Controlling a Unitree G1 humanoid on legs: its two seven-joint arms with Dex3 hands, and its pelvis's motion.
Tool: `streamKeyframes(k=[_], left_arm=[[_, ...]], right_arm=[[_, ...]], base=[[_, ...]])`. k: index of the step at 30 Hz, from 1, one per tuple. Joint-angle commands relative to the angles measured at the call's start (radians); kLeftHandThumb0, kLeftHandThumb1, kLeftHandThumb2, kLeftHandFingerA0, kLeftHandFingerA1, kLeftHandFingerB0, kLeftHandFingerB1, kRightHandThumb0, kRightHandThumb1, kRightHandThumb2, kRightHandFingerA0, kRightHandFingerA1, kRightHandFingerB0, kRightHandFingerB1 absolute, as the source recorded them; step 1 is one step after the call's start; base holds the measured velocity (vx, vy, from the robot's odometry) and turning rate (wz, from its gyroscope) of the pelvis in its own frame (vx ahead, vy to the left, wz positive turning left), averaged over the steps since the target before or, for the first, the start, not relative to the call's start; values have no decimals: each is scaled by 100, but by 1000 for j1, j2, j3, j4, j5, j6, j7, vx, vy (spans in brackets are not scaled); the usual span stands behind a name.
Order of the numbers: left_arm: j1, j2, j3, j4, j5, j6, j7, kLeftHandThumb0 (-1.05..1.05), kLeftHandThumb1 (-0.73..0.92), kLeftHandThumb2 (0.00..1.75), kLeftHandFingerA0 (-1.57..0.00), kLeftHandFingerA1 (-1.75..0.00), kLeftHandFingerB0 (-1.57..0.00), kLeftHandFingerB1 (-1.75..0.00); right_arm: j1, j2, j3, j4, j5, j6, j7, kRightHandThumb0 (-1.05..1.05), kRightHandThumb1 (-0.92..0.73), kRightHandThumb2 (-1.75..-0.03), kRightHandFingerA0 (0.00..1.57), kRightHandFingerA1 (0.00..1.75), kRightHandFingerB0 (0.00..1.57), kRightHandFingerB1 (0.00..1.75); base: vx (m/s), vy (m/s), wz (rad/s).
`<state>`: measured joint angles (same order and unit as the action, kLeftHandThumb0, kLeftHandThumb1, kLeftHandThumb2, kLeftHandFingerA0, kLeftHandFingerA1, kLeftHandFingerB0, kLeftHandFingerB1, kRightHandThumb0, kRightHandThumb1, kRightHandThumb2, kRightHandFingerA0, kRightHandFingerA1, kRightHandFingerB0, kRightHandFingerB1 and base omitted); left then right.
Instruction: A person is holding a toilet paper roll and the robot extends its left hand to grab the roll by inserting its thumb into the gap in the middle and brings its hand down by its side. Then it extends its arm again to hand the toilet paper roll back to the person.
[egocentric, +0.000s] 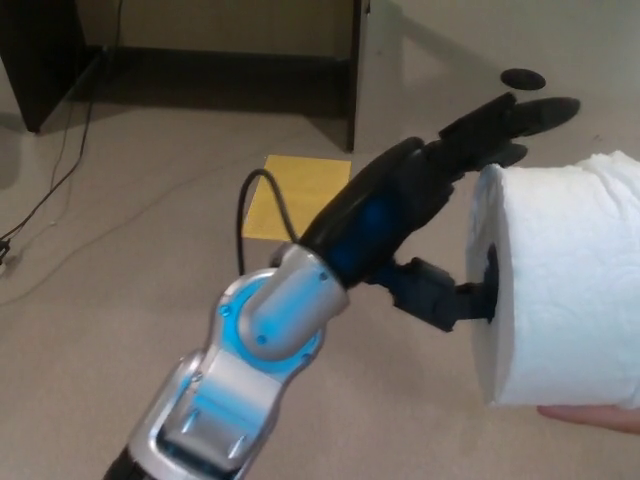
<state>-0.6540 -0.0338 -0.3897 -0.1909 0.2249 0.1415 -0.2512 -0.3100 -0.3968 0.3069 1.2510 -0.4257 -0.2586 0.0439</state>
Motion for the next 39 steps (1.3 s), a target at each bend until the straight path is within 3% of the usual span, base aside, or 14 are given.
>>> streamKeyframes(k=[1, 9, 11, 12, 13, 14, 15, 17, 22, 26, 27, 31, 33, 39], left_arm=[[-48, -26, -14, 20, 32, -15, 17, -51, 39, 64, -26, -41, -15, -34], [-120, -80, -38, 89, 46, -42, 33, -47, 41, 65, -30, -41, -19, -37], [-131, -87, -41, 120, 22, -86, 19, -40, 60, 59, -46, -41, -25, -30], [-127, -95, -42, 153, 6, -135, 18, -34, 70, 62, -69, -48, -30, -31], [-125, -99, -42, 167, 0, -155, 19, -34, 70, 62, -69, -48, -30, -31], [-132, -97, -41, 168, -45, -124, -47, -17, 79, 64, -112, -57, -63, -39], [-131, -94, -42, 166, -52, -123, -60, -6, 80, 65, -120, -67, -80, -47], [-110, -100, -54, 157, -35, -130, -39, -6, 72, 75, -112, -103, -98, -79], [-78, -93, -66, 141, 46, -144, 43, -12, 82, 64, -66, -158, -58, -147], [-70, -87, -60, 128, 57, -145, 58, -9, 84, 68, -63, -163, -58, -149], [-66, -86, -54, 130, 53, -158, 64, -5, 90, 65, -76, -174, -55, -156], [-58, -80, -29, 124, 47, -181, 75, -7, 80, 73, -66, -165, -61, -145], [-60, -76, -9, 108, 42, -177, 75, -6, 77, 77, -81, -160, -67, -139], [-112, -52, 114, 87, 6, -203, 91, -6, 70, 94, -89, -153, -75, -124]], right_arm=[[0, -1, -4, 0, 2, 5, 1, -40, -67, -60, 79, 80, 34, 33], [1, 1, -8, 2, 4, 2, 2, -39, -66, -60, 78, 80, 33, 32], [2, 0, -4, 2, 0, -1, 0, -40, -67, -61, 82, 83, 33, 32], [1, 1, 0, 3, -5, 0, -7, -41, -67, -63, 81, 82, 34, 33], [1, 2, 2, 4, -6, 0, -9, -41, -67, -63, 81, 82, 34, 33], [2, 3, 1, 2, -4, -3, -8, -41, -67, -62, 78, 79, 34, 33], [0, 2, -1, 3, -2, -1, -3, -40, -67, -60, 78, 79, 33, 32], [1, -2, -1, 0, -1, -2, 3, -40, -67, -60, 79, 78, 34, 33], [-5, -1, -12, 4, 11, 2, 13, -41, -68, -62, 76, 80, 33, 33], [-6, 2, -19, 6, 15, 4, 16, -40, -67, -62, 75, 81, 34, 33], [-6, 2, -14, 2, 9, 2, 14, -39, -68, -62, 75, 78, 34, 33], [-7, 4, -13, 3, 6, 4, 12, -40, -67, -62, 76, 81, 35, 33], [-6, 4, -13, 4, 7, 5, 12, -40, -68, -62, 76, 81, 34, 33], [-5, 3, -19, 1, 13, 4, 17, -39, -67, -61, 75, 77, 35, 33]], base=[[0, 0, 0], [0, 0, 0], [0, 0, 0], [0, 0, 0], [0, 0, 0], [0, 0, 0], [0, 0, 0], [0, 0, 0], [0, 0, 0], [0, 0, 0], [0, 0, 0], [0, 0, 0], [0, 0, 0], [0, 0, 0]])
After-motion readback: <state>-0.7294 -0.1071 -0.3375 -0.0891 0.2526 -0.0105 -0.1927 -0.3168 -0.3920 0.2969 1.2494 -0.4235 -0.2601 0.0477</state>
